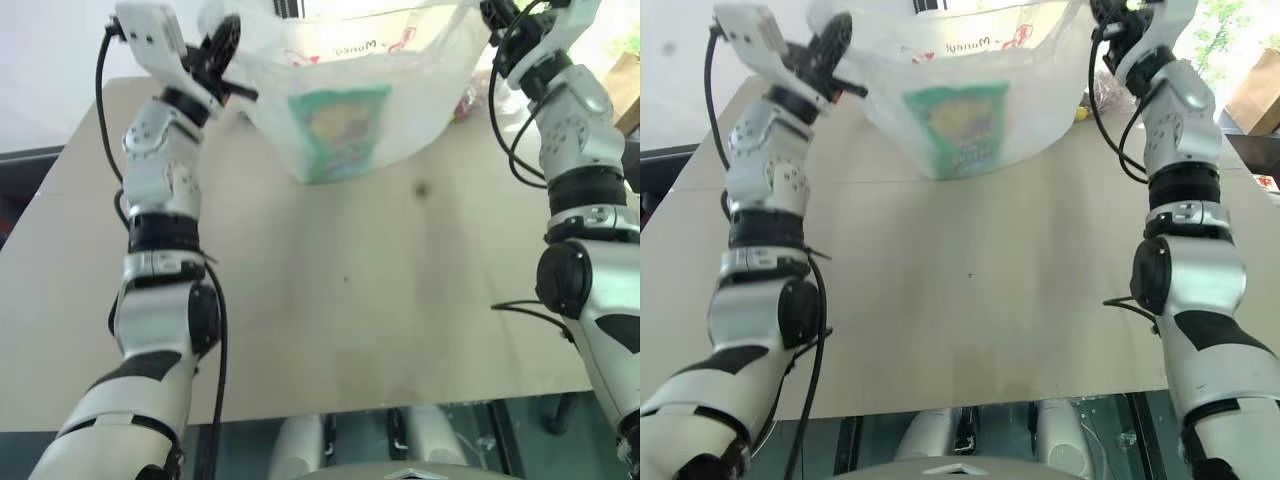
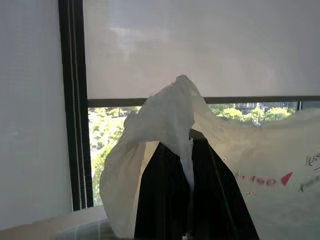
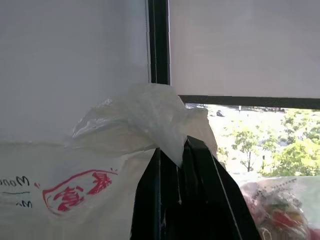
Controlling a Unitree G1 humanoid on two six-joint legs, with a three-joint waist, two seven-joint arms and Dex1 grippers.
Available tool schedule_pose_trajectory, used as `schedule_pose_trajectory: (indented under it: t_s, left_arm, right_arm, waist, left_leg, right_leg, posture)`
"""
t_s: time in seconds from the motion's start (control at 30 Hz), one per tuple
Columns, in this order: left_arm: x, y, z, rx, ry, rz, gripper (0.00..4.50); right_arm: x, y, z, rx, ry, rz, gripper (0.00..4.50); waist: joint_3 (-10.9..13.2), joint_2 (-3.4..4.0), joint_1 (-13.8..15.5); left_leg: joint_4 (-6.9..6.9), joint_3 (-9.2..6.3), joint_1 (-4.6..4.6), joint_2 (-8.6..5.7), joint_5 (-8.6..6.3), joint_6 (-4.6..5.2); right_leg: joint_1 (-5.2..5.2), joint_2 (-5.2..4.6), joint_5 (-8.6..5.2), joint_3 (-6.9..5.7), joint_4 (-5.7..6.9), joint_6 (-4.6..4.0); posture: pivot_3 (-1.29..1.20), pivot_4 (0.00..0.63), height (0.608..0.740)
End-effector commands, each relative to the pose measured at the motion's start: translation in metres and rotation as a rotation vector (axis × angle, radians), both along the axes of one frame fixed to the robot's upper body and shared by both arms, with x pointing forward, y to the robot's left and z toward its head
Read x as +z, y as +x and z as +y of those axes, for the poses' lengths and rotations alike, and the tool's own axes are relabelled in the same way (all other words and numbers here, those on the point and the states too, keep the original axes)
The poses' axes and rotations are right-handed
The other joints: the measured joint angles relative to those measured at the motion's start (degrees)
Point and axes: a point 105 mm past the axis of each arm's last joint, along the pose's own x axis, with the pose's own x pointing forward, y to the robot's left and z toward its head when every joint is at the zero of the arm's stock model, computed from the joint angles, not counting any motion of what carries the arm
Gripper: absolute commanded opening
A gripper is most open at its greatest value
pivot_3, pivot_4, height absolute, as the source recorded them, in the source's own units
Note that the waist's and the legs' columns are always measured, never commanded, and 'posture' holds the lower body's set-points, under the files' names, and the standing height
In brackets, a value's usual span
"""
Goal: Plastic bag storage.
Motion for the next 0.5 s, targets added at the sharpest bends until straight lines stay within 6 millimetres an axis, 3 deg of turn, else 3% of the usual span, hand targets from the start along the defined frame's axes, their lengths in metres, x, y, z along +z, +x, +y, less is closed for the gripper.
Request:
schedule_pose_trajectory:
  t_s: [0.03,0.17,0.27,0.3,0.33,0.4,0.5]
  left_arm:
    - [-0.023,-0.029,-0.006,-0.021,0.065,0.024,0.81]
    - [-0.082,-0.079,-0.022,-0.117,0.121,0.189,2.48]
    - [-0.117,-0.118,-0.017,-0.131,0.179,0.31,4.0]
    - [-0.128,-0.132,-0.013,-0.133,0.209,0.35,4.39]
    - [-0.136,-0.143,-0.007,-0.118,0.217,0.386,4.46]
    - [-0.151,-0.159,0.01,-0.051,0.214,0.446,4.46]
    - [-0.167,-0.176,0.019,-0.01,0.22,0.501,4.46]
  right_arm:
    - [-0.016,-0.013,-0.001,0.05,-0.073,0.019,1.36]
    - [-0.074,-0.042,0.0,0.172,-0.195,0.177,3.11]
    - [-0.116,-0.068,-0.012,0.22,-0.264,0.319,4.5]
    - [-0.128,-0.078,-0.02,0.218,-0.298,0.353,4.5]
    - [-0.139,-0.087,-0.027,0.216,-0.335,0.383,4.5]
    - [-0.16,-0.105,-0.042,0.206,-0.398,0.455,4.5]
    - [-0.18,-0.123,-0.059,0.198,-0.418,0.537,4.5]
  waist:
    - [0.0,0.0,-0.1]
    - [0.0,0.02,0.3]
    - [0.0,0.02,1.0]
    - [0.0,0.02,1.3]
    - [0.0,0.06,1.7]
    - [0.1,0.1,2.4]
    - [0.1,0.12,2.7]
  left_leg:
    - [0.04,-0.03,0.02,0.01,0.0,0.0]
    - [0.1,-0.23,-0.14,0.01,0.01,-0.01]
    - [0.1,-0.3,-0.13,0.01,0.0,-0.01]
    - [0.11,-0.32,-0.1,0.0,0.0,-0.02]
    - [0.12,-0.32,-0.07,-0.01,0.0,-0.02]
    - [0.14,-0.31,0.25,-0.02,0.0,-0.02]
    - [0.09,-0.35,1.08,-0.04,-0.04,0.0]
  right_leg:
    - [0.01,-0.01,0.0,0.01,0.05,0.0]
    - [-0.04,-0.08,0.0,-0.01,0.11,-0.01]
    - [0.02,-0.35,0.0,0.06,-0.09,-0.01]
    - [0.06,-0.37,0.0,0.04,-0.15,-0.01]
    - [0.09,-0.4,0.0,0.03,-0.15,-0.01]
    - [0.41,-0.43,0.0,0.02,-0.14,-0.03]
    - [1.17,-0.45,-0.02,0.0,-0.16,-0.06]
  posture:
    - [0.0,0.15,0.738]
    - [0.0,0.15,0.738]
    - [0.0,0.15,0.738]
    - [0.0,0.15,0.738]
    - [0.0,0.15,0.738]
    - [0.0,0.15,0.738]
    - [0.0,0.15,0.738]
